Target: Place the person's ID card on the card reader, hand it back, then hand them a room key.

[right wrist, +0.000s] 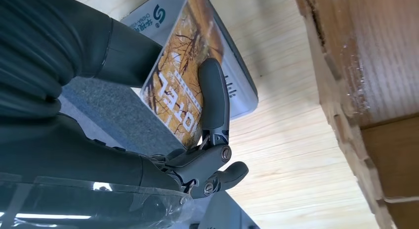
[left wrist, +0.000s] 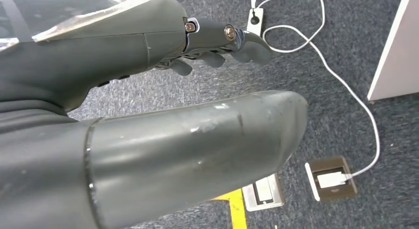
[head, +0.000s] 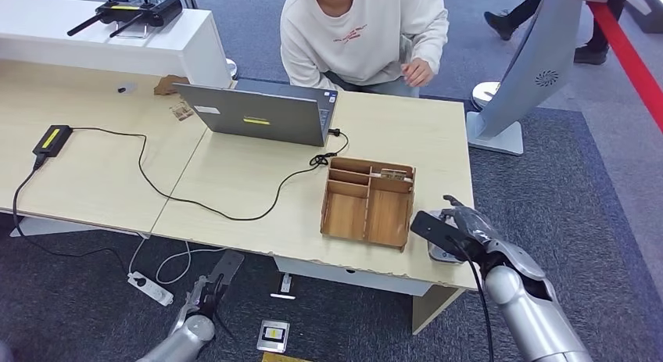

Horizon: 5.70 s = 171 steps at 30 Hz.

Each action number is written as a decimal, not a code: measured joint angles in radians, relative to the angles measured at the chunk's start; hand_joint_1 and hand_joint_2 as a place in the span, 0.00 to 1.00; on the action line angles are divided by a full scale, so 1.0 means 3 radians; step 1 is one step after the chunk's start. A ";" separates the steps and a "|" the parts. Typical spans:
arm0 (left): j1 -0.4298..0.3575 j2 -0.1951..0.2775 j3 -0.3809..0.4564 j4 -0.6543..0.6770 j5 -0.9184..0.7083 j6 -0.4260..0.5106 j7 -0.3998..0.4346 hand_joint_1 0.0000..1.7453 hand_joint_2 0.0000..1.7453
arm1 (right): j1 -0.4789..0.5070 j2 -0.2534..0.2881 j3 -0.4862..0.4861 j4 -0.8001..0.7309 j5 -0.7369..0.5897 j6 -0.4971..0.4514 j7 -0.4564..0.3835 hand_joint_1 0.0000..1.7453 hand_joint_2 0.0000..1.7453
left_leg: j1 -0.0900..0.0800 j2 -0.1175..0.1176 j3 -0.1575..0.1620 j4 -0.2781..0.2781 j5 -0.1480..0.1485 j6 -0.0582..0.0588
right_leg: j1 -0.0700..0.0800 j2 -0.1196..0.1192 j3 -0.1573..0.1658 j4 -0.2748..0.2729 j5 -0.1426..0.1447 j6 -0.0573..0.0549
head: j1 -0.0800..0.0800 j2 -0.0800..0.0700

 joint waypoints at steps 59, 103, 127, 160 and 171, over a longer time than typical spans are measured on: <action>0.0052 0.0290 -0.0016 -0.0128 0.0530 -0.0160 -0.0351 0.00 0.00 | -0.1552 0.0767 -0.0113 0.1232 0.0159 -0.0416 -0.0911 0.03 1.00 | 0.0009 -0.0002 -0.0012 0.0000 0.0000 -0.0003 | 0.0008 -0.0002 -0.0009 0.0006 -0.0003 -0.0003 | 0.0001 0.0000; 0.0330 0.0636 -0.0234 -0.0508 0.0841 0.0042 -0.0272 0.00 0.00 | -0.1483 0.0846 0.0072 0.0975 -0.0158 -0.0398 -0.0284 0.00 1.00 | 0.0008 0.0001 -0.0003 0.0000 -0.0002 -0.0004 | 0.0008 0.0000 -0.0006 0.0001 -0.0003 -0.0003 | 0.0001 0.0000; 0.0089 0.0478 -0.0144 -0.0420 -0.0088 -0.0267 0.0001 0.00 0.00 | -0.0398 0.0223 -0.0158 -0.0313 0.0867 -0.0123 0.0690 0.00 1.00 | 0.0006 0.0006 0.0000 0.0000 -0.0004 -0.0006 | 0.0006 0.0011 -0.0005 0.0000 -0.0002 -0.0003 | 0.0001 0.0000; -0.0118 -0.0051 0.0010 -0.0097 -0.0301 -0.0069 -0.0094 0.00 0.00 | -0.0645 0.0294 -0.0299 -0.0064 0.0692 -0.0352 0.0085 0.00 1.00 | 0.0007 0.0004 -0.0001 0.0000 -0.0004 -0.0006 | 0.0003 0.0010 -0.0004 0.0003 -0.0002 -0.0003 | 0.0001 0.0000; -0.0070 -0.0057 0.0129 -0.0087 -0.0250 -0.0073 -0.0101 0.00 0.00 | -0.0782 0.0533 -0.0052 0.0120 0.0544 -0.0116 -0.0151 0.00 1.00 | 0.0007 0.0002 -0.0002 0.0000 -0.0004 -0.0006 | 0.0004 0.0009 -0.0004 0.0003 -0.0003 -0.0003 | 0.0001 0.0000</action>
